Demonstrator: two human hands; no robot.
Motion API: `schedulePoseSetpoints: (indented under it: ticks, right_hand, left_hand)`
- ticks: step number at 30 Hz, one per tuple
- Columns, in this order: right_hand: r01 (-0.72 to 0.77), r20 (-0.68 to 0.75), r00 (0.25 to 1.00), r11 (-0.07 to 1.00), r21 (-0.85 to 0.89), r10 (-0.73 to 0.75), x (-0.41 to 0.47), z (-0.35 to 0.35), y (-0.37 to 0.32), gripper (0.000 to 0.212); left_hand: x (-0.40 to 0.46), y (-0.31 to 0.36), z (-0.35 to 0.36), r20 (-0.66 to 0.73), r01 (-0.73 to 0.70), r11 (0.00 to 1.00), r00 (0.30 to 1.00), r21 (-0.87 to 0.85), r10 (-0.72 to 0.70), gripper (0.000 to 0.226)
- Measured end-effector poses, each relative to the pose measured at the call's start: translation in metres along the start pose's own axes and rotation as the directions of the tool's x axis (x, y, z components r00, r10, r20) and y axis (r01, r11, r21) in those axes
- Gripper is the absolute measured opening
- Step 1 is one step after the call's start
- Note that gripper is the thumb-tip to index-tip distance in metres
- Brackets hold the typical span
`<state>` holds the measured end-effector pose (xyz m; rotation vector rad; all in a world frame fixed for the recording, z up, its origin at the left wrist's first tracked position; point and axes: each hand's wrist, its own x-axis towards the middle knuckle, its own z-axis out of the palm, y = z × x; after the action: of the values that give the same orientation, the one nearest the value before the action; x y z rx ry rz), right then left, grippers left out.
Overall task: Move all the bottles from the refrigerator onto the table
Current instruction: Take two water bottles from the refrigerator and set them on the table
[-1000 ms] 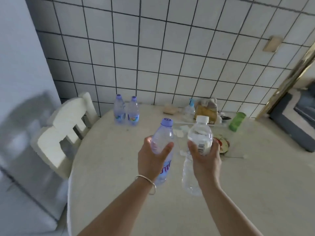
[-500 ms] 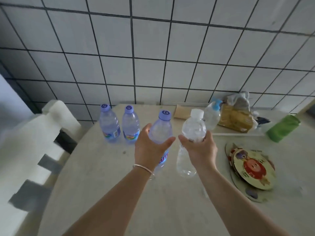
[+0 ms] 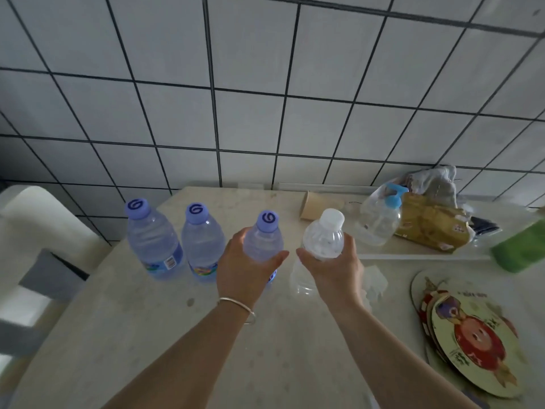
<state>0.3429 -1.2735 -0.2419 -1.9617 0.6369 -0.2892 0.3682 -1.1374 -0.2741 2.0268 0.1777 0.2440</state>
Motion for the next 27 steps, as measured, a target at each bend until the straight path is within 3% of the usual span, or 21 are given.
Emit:
schedulePoseSetpoints:
  ticks: [5,13,21,23,27]
  right_hand:
    - [0.027,0.009,1.000,0.999,-0.024,-0.026,0.009,0.015,0.005,0.067]
    - [0.047,0.005,0.999,0.995,-0.083,-0.046,0.006,0.022,0.011,0.072]
    - [0.016,0.188,0.982,0.993,-0.121,0.008,-0.009,-0.006,0.012,0.093]
    - [-0.008,0.171,0.985,0.991,-0.132,0.031,-0.025,-0.023,0.009,0.087]
    - [0.039,0.139,0.990,0.990,-0.132,-0.021,-0.071,-0.062,-0.004,0.067]
  left_hand:
    - [0.010,-0.003,0.005,-0.044,-0.032,0.999,0.999,-0.015,0.032,0.048]
    - [0.006,0.001,0.000,0.014,-0.095,0.995,0.995,-0.024,0.095,0.043]
    - [-0.016,0.013,-0.012,0.097,0.078,0.994,0.992,0.074,-0.085,0.063]
    - [-0.034,0.025,-0.026,0.049,0.111,0.991,0.992,0.075,-0.115,0.060]
    - [-0.083,0.049,-0.071,-0.036,0.030,0.999,0.999,0.018,-0.029,0.038]
